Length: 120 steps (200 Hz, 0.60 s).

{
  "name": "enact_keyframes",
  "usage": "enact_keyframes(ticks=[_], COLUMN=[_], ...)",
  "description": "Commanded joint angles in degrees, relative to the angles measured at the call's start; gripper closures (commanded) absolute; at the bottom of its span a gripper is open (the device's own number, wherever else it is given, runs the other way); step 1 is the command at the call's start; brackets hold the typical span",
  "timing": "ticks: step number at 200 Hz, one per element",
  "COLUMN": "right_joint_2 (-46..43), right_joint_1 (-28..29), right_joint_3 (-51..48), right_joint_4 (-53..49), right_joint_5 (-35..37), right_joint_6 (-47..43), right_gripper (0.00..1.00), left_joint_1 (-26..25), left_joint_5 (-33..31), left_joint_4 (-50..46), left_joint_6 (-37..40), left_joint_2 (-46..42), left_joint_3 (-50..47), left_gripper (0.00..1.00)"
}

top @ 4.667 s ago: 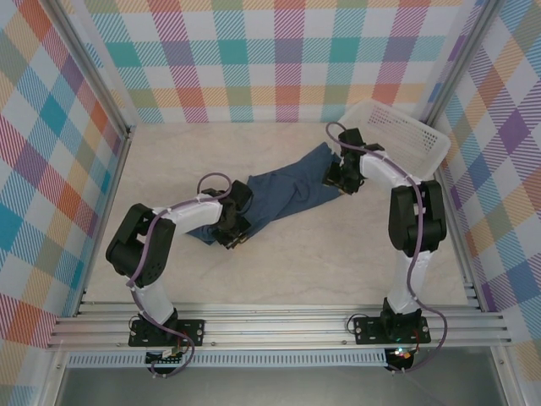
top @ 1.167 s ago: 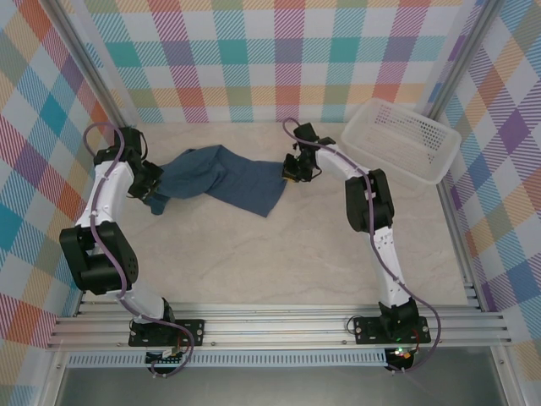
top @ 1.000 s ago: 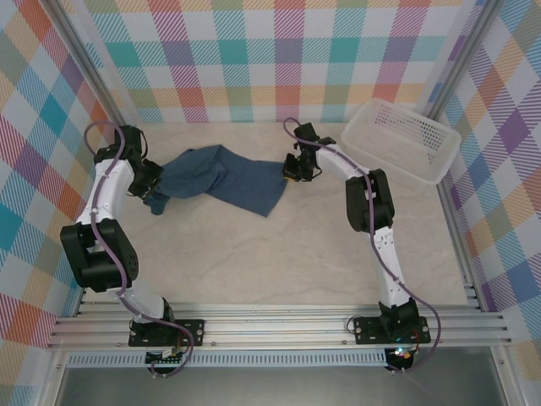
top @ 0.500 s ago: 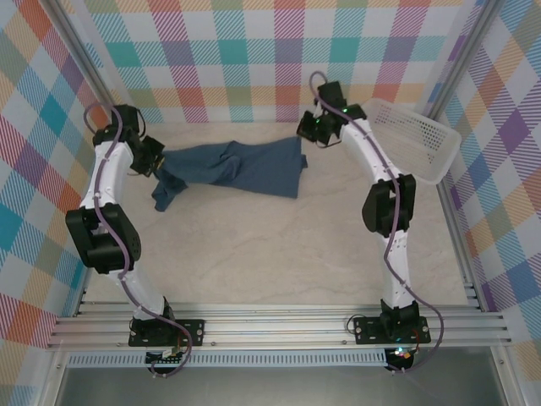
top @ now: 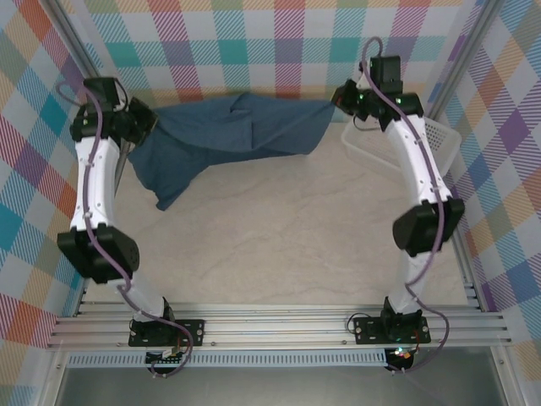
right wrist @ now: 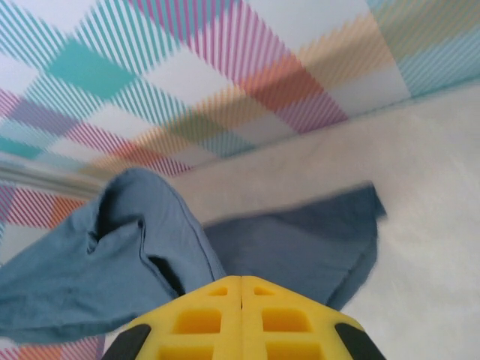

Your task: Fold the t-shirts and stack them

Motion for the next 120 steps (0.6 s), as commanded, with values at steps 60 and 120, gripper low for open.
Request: enact_keyframes(ticks=[60,120], right_joint_2=[-18.58,-3.82], right_joint_1=[2.82,0.80], right_joint_3=[-51.35,-36.98], right_joint_4=[6.18,2.19], right_joint_5=[10.33,21.90], right_joint_6=[-2.17,-5.66], right_gripper=[1.00,1.00], left_joint_1=[-0.40,-3.12], left_joint_5=[-6.88,-12.44], left_joint_4=[-1.66,-6.60], left_joint_6=[6.67,7.13], left_joint_2=[-2.63,18.68], left_joint_3=[-30.73,-8.63], left_gripper=[0.95,0.96])
